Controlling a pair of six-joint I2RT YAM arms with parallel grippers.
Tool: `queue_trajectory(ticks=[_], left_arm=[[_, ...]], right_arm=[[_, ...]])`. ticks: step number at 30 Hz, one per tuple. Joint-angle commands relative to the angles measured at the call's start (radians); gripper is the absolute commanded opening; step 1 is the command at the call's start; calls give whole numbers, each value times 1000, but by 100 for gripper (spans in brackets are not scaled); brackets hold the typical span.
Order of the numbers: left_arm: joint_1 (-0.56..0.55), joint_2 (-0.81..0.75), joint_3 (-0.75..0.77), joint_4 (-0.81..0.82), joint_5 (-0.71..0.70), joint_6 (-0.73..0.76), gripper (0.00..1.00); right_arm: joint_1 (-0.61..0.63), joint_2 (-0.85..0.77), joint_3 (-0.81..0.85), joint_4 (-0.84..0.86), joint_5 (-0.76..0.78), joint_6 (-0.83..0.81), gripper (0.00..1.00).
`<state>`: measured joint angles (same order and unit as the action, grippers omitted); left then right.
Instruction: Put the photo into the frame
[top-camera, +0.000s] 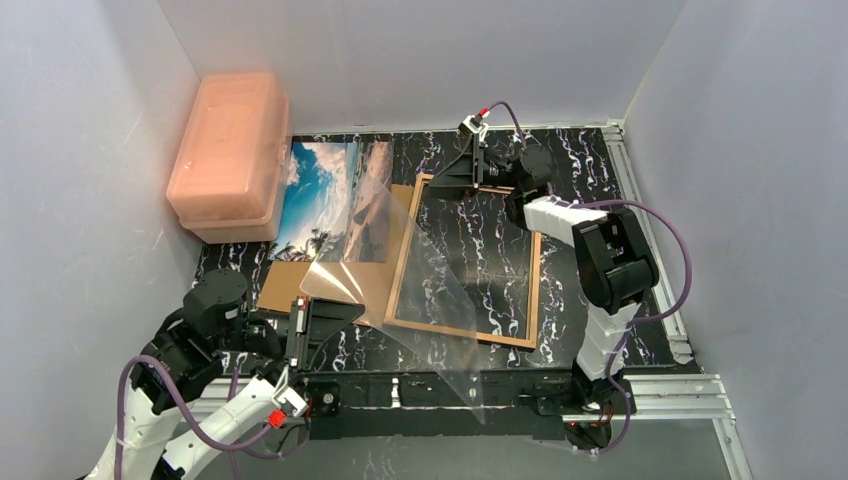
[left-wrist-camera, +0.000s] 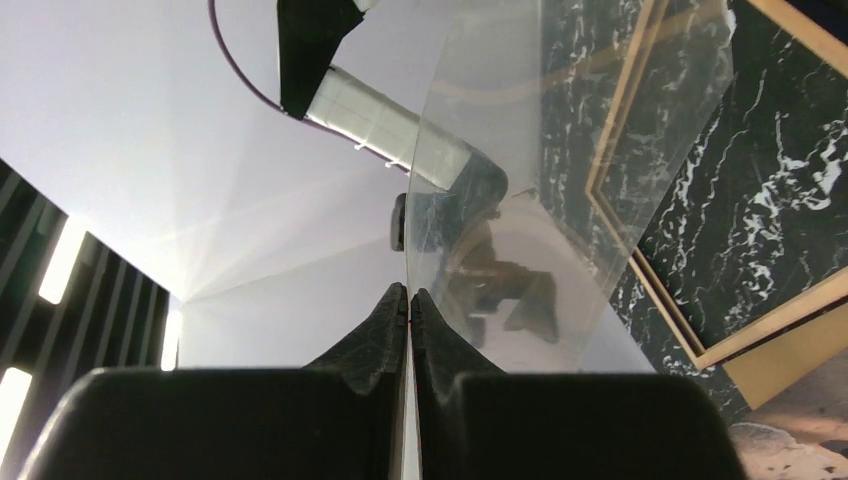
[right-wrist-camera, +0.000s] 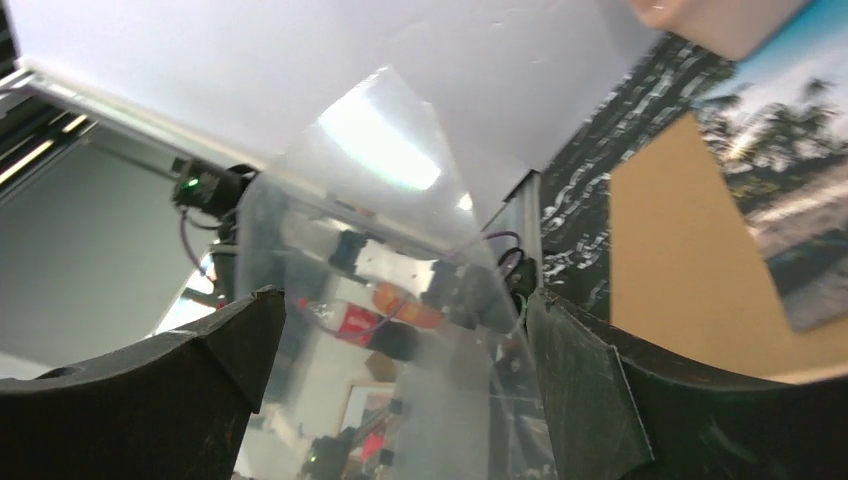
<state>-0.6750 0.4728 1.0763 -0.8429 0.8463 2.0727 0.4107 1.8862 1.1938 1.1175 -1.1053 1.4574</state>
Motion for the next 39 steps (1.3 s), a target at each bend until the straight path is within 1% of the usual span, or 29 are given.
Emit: queue_trajectory(ticks=[1, 4, 7, 12, 18, 23, 29, 39], left_arm=[[2, 23, 31, -45, 61, 338, 0], [2, 36, 42, -53, 72, 360, 0], [2, 49, 55, -53, 72, 370, 0], [2, 41, 57, -54, 84, 373, 0], [3, 44, 82, -70, 83, 386, 0], [2, 44, 107, -114, 61, 411, 0], [3, 9, 95, -134, 33, 418, 0], [2, 11, 123, -169, 27, 455, 0]], right_arm=[[12, 31, 40, 663, -44, 327, 99], [44, 77, 73, 662, -79, 341, 99], [59, 87, 37, 660, -85, 336, 99], [39, 100, -38, 657, -82, 285, 99], [36, 187, -14, 659, -93, 257, 99], [74, 224, -35, 660, -86, 232, 99], [99, 187, -53, 664, -66, 224, 99], [139, 84, -62, 665, -46, 265, 99]])
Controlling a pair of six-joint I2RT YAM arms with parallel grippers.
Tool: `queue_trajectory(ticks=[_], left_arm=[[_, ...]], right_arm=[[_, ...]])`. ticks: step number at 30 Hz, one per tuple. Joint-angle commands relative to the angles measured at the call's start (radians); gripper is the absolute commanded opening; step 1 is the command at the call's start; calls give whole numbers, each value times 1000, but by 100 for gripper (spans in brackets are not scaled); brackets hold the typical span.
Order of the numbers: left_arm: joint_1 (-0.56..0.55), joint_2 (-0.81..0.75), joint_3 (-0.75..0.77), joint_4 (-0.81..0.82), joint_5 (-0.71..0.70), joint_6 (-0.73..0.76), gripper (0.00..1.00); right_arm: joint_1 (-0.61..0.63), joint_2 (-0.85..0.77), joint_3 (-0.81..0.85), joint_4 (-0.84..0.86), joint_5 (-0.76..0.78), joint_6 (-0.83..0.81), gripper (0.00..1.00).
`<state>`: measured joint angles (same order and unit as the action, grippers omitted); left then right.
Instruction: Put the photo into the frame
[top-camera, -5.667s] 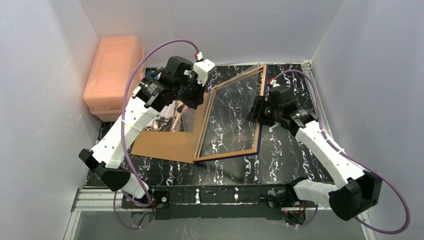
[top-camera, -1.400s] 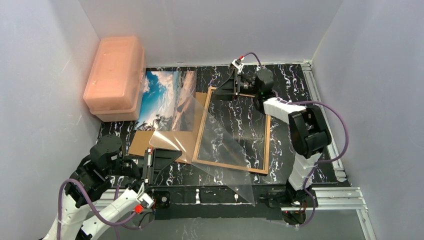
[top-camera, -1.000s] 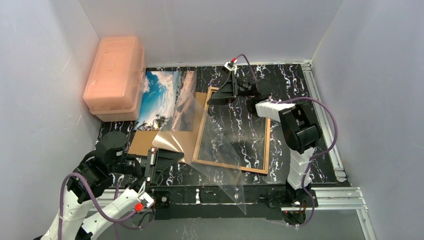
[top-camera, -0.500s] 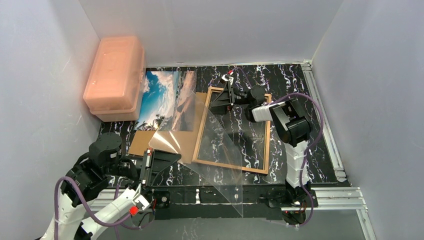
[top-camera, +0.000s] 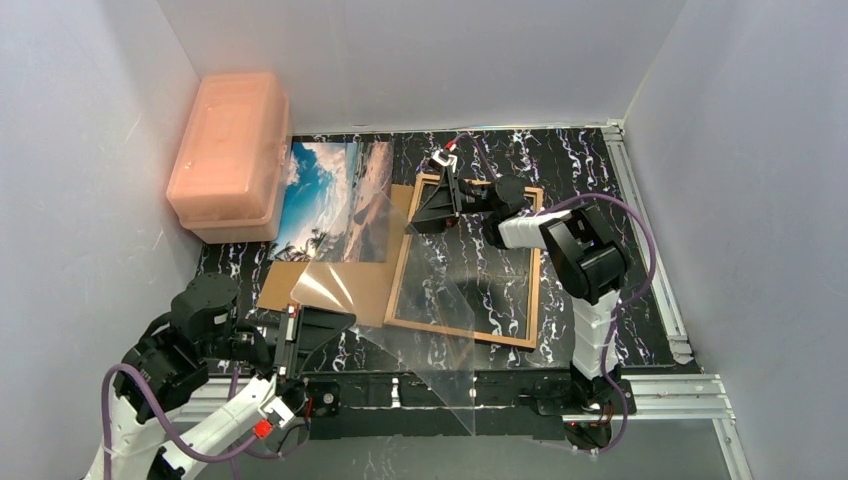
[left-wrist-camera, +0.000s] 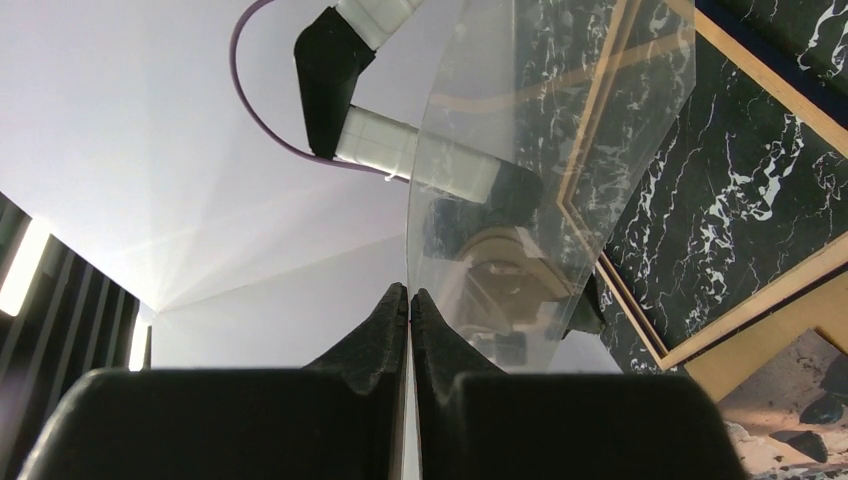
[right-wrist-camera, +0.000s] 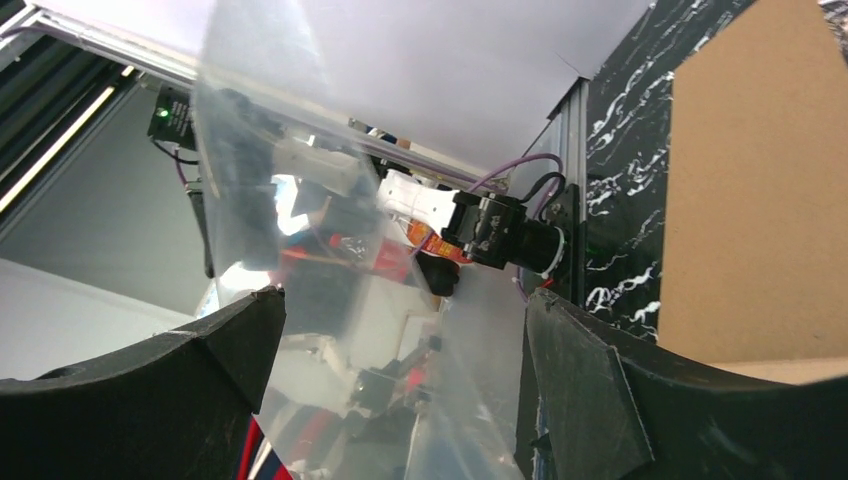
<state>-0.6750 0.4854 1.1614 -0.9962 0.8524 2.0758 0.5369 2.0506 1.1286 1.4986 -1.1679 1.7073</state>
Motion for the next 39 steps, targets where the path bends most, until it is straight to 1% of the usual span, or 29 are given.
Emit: queue_trajectory(ticks=[1, 7, 14, 20, 24, 28, 33, 39], left_arm=[[2, -7, 37, -18, 18, 450, 0], [2, -30, 38, -25, 5, 435, 0], [2, -12, 67, -44, 32, 478, 0], [2, -4, 83, -48, 13, 481, 0], [2, -10, 82, -49, -6, 473, 0], [2, -14, 81, -51, -28, 455, 0], [2, -17, 75, -51, -33, 454, 0], [2, -10, 72, -50, -37, 456, 0]], right_arm=[[14, -90, 5, 284, 14, 27, 99], [14, -155, -12, 284, -13, 38, 99], [10, -126, 52, 283, -24, 66, 96], [29, -135, -19, 284, -32, 53, 95], [30, -189, -88, 283, -27, 28, 92], [10, -261, -132, 282, -34, 31, 86], [-45, -354, -133, 282, -29, 68, 85], [-70, -426, -151, 280, -42, 102, 83]])
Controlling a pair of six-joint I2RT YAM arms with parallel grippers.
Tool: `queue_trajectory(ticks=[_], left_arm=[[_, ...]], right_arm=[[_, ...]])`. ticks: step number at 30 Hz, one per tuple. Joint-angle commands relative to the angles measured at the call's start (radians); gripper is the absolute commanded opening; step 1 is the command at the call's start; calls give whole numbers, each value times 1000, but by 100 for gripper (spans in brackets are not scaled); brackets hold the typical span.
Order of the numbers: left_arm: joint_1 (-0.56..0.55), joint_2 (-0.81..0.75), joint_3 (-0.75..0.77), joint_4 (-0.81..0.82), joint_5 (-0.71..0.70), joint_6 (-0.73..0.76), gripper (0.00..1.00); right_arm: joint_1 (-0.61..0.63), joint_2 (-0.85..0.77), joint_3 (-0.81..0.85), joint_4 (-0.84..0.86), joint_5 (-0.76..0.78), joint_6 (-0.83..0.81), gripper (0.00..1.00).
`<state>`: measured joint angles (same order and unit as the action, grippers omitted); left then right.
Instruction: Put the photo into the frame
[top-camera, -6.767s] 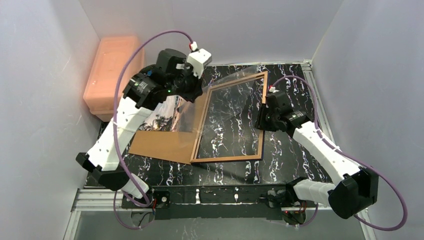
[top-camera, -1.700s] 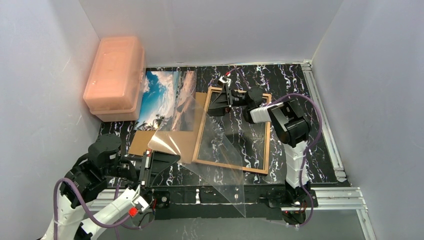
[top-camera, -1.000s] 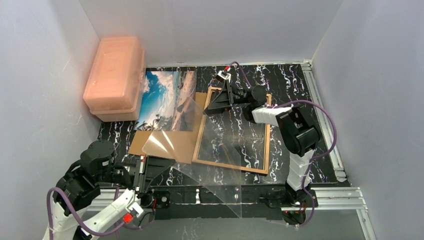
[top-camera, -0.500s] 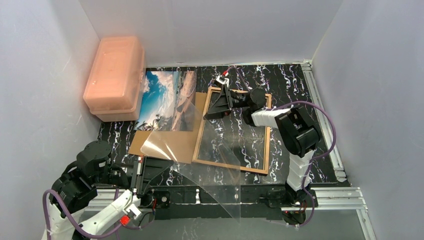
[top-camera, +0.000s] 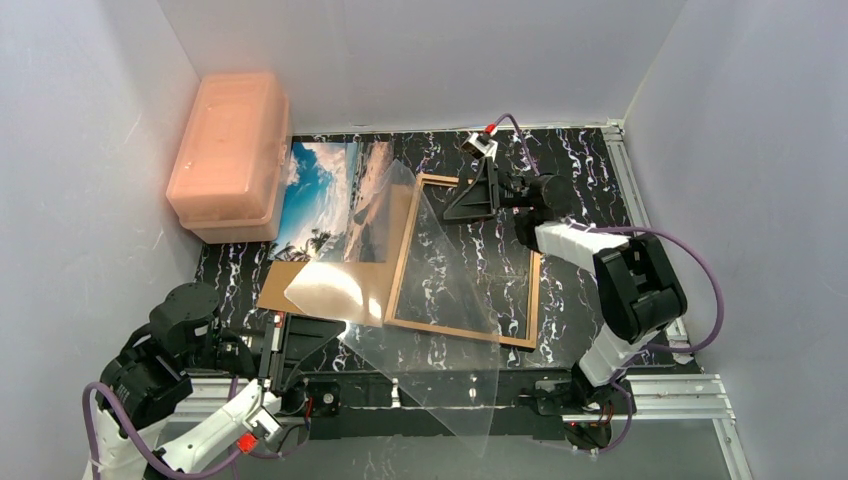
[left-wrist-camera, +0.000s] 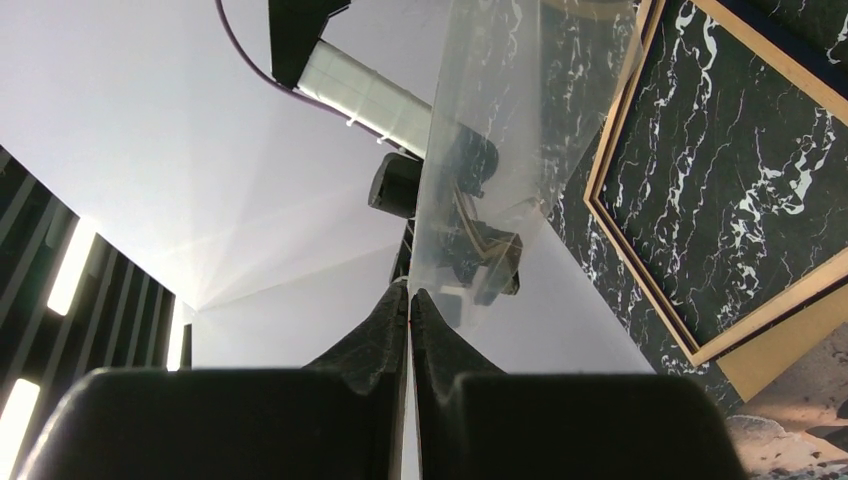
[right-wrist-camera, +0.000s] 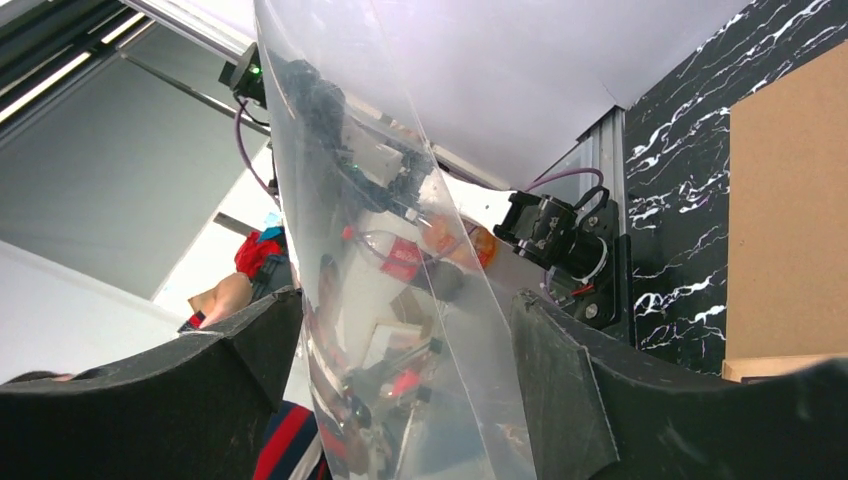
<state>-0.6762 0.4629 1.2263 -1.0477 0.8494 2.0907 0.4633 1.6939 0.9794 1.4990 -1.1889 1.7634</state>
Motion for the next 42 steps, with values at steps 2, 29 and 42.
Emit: queue_trajectory(ticks=[2, 29, 42], left_arm=[[3, 4, 1, 2, -44, 436, 0], [3, -25, -59, 79, -129, 340, 0], [3, -23, -127, 216, -202, 246, 0]], right_arm=[[-23, -108, -18, 280, -22, 53, 82], [-119, -672, -78, -1052, -67, -808, 72], [-119, -665, -62, -1044, -51, -790, 6]])
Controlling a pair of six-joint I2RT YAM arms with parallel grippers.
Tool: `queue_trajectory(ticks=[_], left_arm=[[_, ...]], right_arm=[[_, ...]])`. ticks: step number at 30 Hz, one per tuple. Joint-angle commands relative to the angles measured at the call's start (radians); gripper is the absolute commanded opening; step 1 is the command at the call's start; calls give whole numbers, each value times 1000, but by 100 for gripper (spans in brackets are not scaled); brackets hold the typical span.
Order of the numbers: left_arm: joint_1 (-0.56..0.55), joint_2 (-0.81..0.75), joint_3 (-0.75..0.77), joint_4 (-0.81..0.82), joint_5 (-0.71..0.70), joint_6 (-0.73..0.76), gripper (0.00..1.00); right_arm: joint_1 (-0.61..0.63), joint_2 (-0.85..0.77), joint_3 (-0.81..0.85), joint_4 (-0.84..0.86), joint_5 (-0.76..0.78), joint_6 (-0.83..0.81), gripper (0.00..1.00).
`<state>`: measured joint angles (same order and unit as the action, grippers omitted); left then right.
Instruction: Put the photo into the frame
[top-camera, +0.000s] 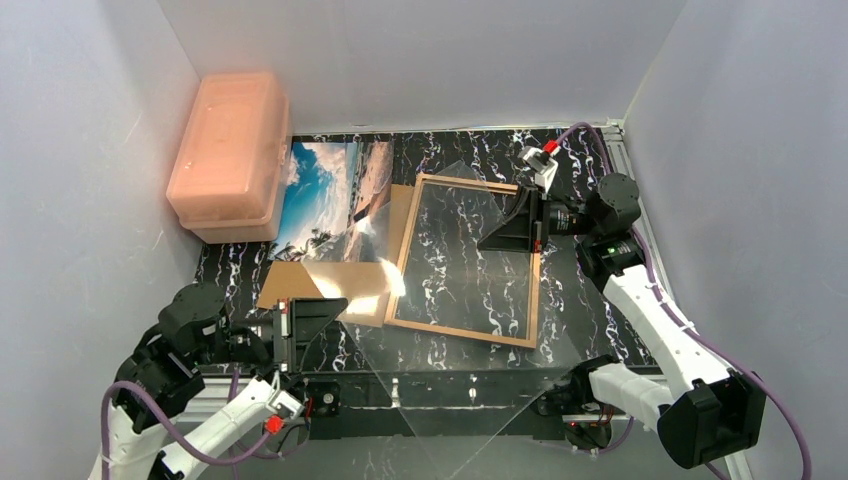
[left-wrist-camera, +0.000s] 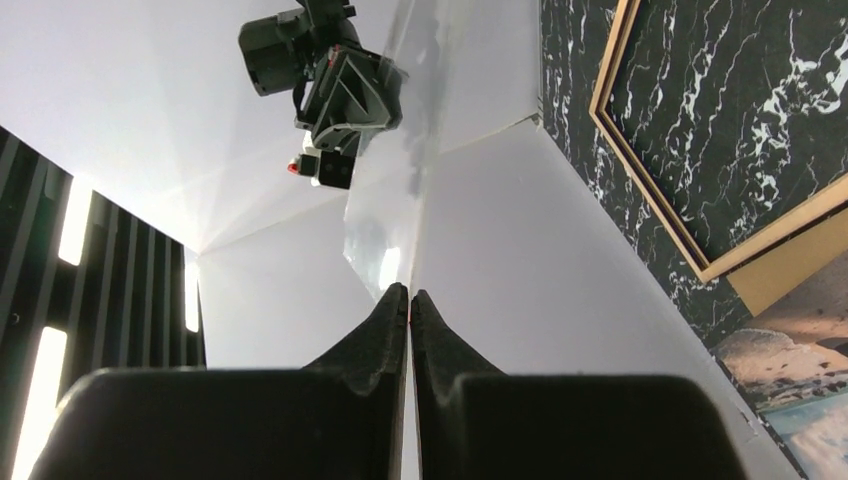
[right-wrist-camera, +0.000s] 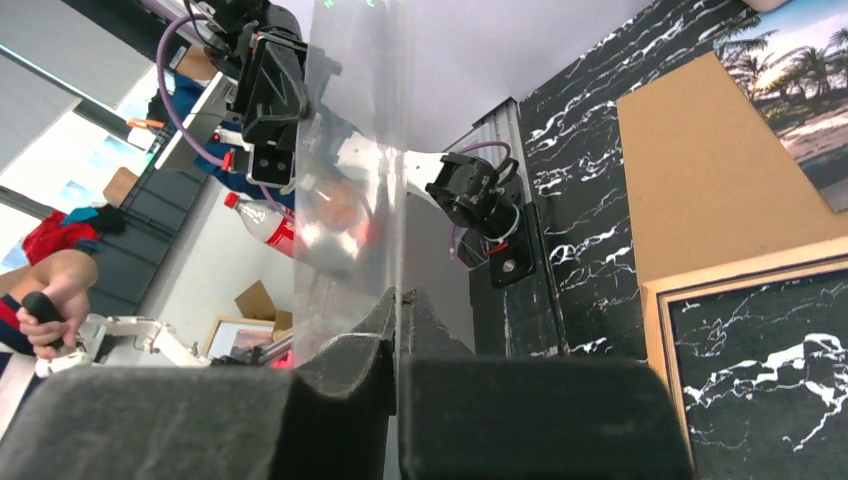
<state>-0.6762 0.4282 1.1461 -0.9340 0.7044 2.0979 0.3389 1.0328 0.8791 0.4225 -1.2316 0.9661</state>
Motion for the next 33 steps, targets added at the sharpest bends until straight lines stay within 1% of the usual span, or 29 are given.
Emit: queue_trajectory(ticks=[1, 2, 3, 4, 6, 8, 9, 12, 14, 15, 18, 20, 22, 24, 28, 33], left_arm=[[4, 19, -61, 137, -75, 223, 0], [3, 31, -77, 152, -101, 212, 11], [3, 42, -85, 167, -134, 201, 34], [3, 57, -95, 182, -174, 184, 54], [3, 80, -107, 210, -242, 112, 71], [4, 109, -106, 184, -330, 48, 94], [3, 125, -102, 167, -377, 9, 98], [4, 174, -93, 123, -473, -142, 99], [5, 204, -82, 84, -504, -227, 99], [6, 219, -80, 70, -523, -263, 98], [8, 262, -80, 50, -565, -366, 99], [12, 300, -78, 50, -600, -480, 98], [20, 345, -72, 66, -624, -627, 98], [38, 400, -44, 63, -621, -746, 99], [99, 529, 41, 58, -568, -1001, 99], [185, 752, 197, -4, -442, -1336, 97]], right_arm=[[6, 0, 44, 35, -3, 9, 5], [6, 4, 49, 40, 1, 13, 4], [5, 9, 54, 42, 5, 17, 2], [3, 15, 60, 40, 9, 19, 1], [-7, 36, 74, 11, 24, 15, 1], [-32, 68, 91, -25, 46, 11, 1], [-41, 78, 102, -36, 64, 13, 1], [-67, 135, 166, -100, 120, 3, 1], [-79, 171, 219, -170, 158, -24, 1], [-86, 186, 245, -229, 185, -68, 1], [-93, 226, 338, -508, 313, -249, 1], [-95, 246, 382, -659, 427, -332, 1], [-102, 250, 392, -718, 502, -356, 1], [-114, 240, 379, -714, 551, -338, 1], [-127, 231, 383, -725, 604, -298, 1], [-140, 202, 494, -903, 745, -369, 1]])
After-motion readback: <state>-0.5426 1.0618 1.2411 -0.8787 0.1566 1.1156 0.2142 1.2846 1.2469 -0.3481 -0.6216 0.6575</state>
